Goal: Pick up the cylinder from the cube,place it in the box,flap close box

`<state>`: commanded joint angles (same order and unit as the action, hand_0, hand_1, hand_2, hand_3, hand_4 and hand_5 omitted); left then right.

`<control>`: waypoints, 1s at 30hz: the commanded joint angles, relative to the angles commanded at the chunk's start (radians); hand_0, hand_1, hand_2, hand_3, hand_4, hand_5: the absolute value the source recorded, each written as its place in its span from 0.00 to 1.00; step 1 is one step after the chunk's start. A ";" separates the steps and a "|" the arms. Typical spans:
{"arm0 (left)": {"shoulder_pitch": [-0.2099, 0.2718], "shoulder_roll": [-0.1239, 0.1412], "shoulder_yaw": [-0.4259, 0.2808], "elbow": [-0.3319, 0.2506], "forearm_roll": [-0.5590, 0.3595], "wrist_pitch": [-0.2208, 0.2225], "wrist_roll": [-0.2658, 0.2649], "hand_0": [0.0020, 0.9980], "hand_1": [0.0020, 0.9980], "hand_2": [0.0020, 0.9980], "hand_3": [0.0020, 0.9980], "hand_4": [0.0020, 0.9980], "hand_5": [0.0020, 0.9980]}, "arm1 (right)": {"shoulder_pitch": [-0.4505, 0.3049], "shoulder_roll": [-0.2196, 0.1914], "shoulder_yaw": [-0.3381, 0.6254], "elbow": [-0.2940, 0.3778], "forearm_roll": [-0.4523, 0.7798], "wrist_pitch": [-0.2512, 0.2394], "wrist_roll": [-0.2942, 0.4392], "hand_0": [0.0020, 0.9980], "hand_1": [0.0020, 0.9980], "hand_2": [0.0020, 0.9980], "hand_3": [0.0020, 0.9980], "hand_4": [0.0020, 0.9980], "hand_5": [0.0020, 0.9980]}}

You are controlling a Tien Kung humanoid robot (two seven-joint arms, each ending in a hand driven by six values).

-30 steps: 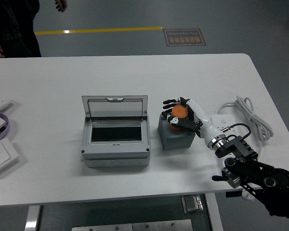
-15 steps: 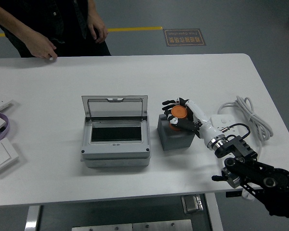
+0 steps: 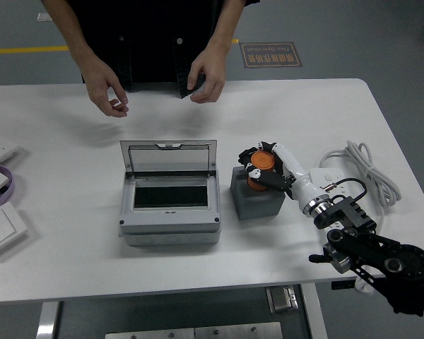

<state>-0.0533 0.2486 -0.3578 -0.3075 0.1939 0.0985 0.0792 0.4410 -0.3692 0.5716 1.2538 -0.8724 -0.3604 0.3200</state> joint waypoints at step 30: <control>0.000 -0.002 0.003 0.000 -0.001 0.002 -0.001 0.61 0.63 0.61 0.62 0.72 0.19 | 0.106 0.042 0.057 0.315 -0.389 0.055 -0.386 0.06 0.14 0.25 0.22 0.00 0.00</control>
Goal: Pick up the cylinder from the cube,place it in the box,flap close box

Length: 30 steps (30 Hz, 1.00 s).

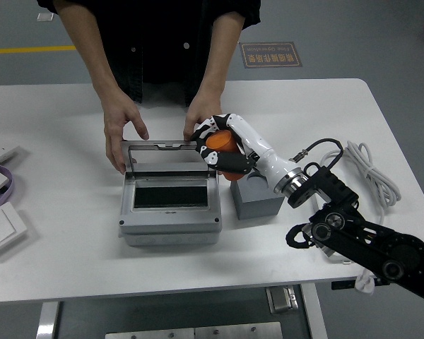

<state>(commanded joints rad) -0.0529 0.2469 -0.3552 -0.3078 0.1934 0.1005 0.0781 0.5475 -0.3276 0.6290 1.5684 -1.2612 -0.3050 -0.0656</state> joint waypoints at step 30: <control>-0.012 0.008 0.015 0.001 -0.001 0.001 0.000 0.61 0.63 0.61 0.62 0.72 0.20 | 0.245 0.162 -0.265 -0.096 -0.344 0.147 -0.360 0.00 0.10 0.25 0.21 0.00 0.00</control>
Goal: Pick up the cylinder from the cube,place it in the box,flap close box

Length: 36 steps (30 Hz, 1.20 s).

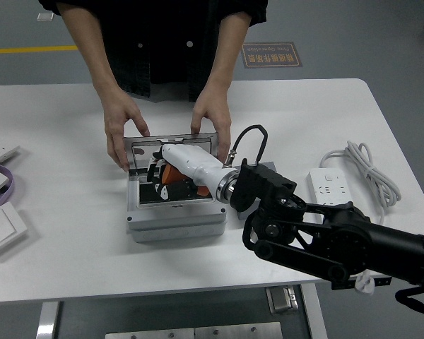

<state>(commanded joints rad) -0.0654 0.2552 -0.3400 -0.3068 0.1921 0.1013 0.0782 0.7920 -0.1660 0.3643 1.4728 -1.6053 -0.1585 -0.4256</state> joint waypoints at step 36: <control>-0.006 0.003 0.010 0.004 -0.006 0.000 0.000 0.60 0.63 0.61 0.62 0.72 0.20 | 0.045 0.058 -0.081 -0.138 -0.144 0.058 0.114 0.77 0.66 0.65 0.63 0.38 0.09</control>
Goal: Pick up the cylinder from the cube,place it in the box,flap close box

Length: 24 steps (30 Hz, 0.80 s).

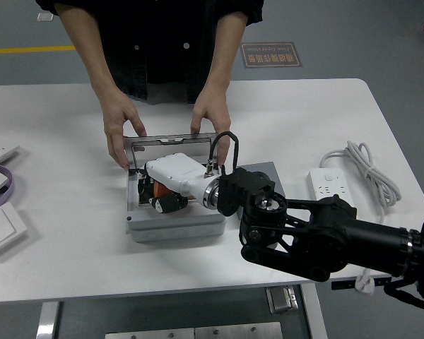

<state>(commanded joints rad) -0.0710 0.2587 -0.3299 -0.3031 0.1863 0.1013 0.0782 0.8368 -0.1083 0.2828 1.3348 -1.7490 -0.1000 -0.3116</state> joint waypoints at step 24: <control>0.014 0.015 -0.013 0.009 -0.016 -0.001 0.000 0.60 0.63 0.61 0.62 0.72 0.20 | -0.028 0.001 0.001 -0.030 0.088 -0.066 0.105 0.79 0.65 0.66 0.65 0.65 0.14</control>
<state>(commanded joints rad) -0.0567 0.2735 -0.3426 -0.2941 0.1698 0.1002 0.0778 0.8086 -0.1069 0.2841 1.3052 -1.6606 -0.1657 -0.2070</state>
